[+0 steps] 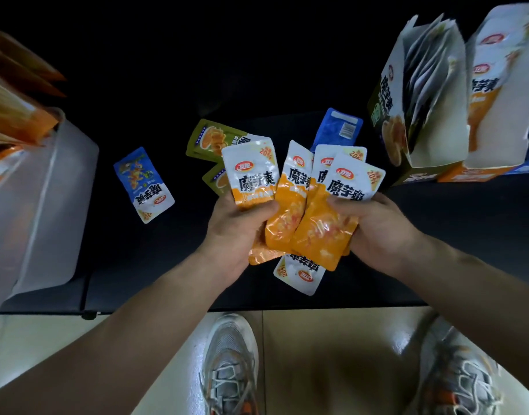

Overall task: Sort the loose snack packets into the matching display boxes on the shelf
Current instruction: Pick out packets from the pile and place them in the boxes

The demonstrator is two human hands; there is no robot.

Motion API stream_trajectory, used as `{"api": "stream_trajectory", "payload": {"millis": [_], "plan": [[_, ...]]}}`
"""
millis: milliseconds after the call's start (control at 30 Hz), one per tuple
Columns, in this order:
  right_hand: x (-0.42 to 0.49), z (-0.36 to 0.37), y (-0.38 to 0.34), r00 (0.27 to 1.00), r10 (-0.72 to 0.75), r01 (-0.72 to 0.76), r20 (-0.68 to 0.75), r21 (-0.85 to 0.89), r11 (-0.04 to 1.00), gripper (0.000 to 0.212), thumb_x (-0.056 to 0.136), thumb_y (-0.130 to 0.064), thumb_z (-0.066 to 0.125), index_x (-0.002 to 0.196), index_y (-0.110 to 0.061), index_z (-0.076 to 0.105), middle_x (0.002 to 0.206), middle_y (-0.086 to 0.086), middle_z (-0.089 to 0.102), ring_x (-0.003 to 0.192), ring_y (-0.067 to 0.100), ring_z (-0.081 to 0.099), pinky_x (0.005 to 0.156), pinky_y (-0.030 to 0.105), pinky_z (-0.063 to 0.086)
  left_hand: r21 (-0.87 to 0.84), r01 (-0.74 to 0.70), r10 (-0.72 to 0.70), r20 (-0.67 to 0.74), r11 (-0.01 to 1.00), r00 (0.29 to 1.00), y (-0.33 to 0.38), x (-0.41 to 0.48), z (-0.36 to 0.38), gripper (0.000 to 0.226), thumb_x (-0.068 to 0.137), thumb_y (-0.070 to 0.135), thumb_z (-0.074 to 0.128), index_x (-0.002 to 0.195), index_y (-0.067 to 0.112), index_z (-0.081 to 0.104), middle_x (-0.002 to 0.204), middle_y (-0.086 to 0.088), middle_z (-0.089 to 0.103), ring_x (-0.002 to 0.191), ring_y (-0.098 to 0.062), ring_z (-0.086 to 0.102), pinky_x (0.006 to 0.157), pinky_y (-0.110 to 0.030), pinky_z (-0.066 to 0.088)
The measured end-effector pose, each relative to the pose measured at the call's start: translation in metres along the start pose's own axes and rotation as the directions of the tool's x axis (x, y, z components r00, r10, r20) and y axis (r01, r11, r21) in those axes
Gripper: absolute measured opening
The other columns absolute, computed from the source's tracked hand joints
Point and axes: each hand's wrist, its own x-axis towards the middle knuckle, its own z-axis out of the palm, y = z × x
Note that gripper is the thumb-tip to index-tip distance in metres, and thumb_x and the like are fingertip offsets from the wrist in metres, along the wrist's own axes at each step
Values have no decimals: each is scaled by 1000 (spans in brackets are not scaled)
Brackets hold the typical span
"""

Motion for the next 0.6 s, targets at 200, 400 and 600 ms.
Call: {"api": "stream_trajectory", "payload": {"millis": [200, 400, 600], "plan": [[-6, -13, -15, 975, 79, -76, 206, -27, 997, 42, 92, -9, 57, 133, -15, 60, 122, 9, 71, 112, 28, 69, 87, 49, 57, -89, 57, -65, -87, 994, 994, 3, 5, -5, 37, 88, 4, 73, 120, 20, 66, 109, -5, 76, 99, -28, 74, 81, -52, 61], [-8, -3, -6, 973, 70, -60, 220, -55, 997, 37, 94, -4, 55, 130, -13, 61, 122, 10, 71, 111, 28, 69, 88, 48, 57, -76, 82, -77, 69, 994, 995, -1, -5, 7, 36, 90, 5, 69, 123, 20, 65, 108, -4, 77, 97, -23, 75, 71, -41, 63], [-7, -3, -14, 992, -10, 28, 128, -136, 990, 46, 88, -4, 61, 131, -19, 60, 117, 4, 73, 104, 23, 72, 82, 46, 58, -76, 112, -114, -27, 991, 993, 0, -1, 5, 14, 99, 29, 61, 109, 25, 69, 93, 2, 79, 89, -22, 76, 74, -39, 61]]}}
